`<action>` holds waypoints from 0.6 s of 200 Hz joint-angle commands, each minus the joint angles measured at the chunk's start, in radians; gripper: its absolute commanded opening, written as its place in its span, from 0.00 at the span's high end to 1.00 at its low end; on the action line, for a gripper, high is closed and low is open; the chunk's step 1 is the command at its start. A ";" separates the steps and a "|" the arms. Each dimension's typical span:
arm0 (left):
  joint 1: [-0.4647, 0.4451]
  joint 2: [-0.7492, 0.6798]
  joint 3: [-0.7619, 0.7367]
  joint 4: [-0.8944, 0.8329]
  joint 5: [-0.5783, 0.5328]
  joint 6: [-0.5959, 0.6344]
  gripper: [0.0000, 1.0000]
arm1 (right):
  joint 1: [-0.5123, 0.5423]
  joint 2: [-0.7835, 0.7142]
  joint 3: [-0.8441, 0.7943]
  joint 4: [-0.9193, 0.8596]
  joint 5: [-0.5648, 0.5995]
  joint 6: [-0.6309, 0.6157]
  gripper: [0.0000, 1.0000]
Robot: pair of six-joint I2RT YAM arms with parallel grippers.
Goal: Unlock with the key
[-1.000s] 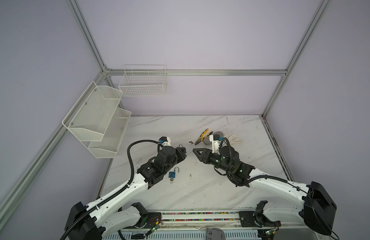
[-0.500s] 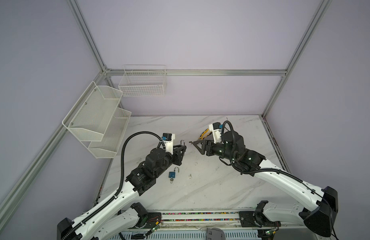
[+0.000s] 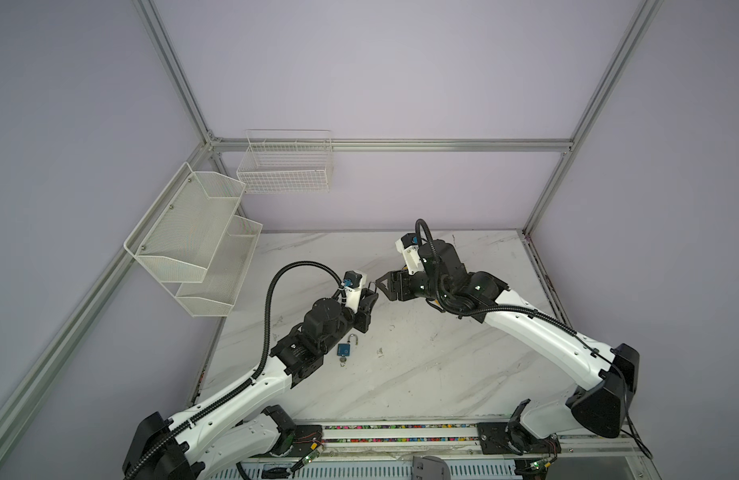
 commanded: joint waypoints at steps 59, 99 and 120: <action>-0.004 0.024 -0.041 0.106 -0.028 0.038 1.00 | 0.001 0.120 0.153 -0.161 0.117 -0.071 0.27; -0.005 0.026 -0.044 0.105 -0.038 0.059 1.00 | 0.001 0.167 0.212 -0.215 0.169 -0.072 0.27; -0.004 0.025 -0.044 0.112 -0.040 0.074 1.00 | 0.001 0.189 0.236 -0.253 0.188 -0.090 0.27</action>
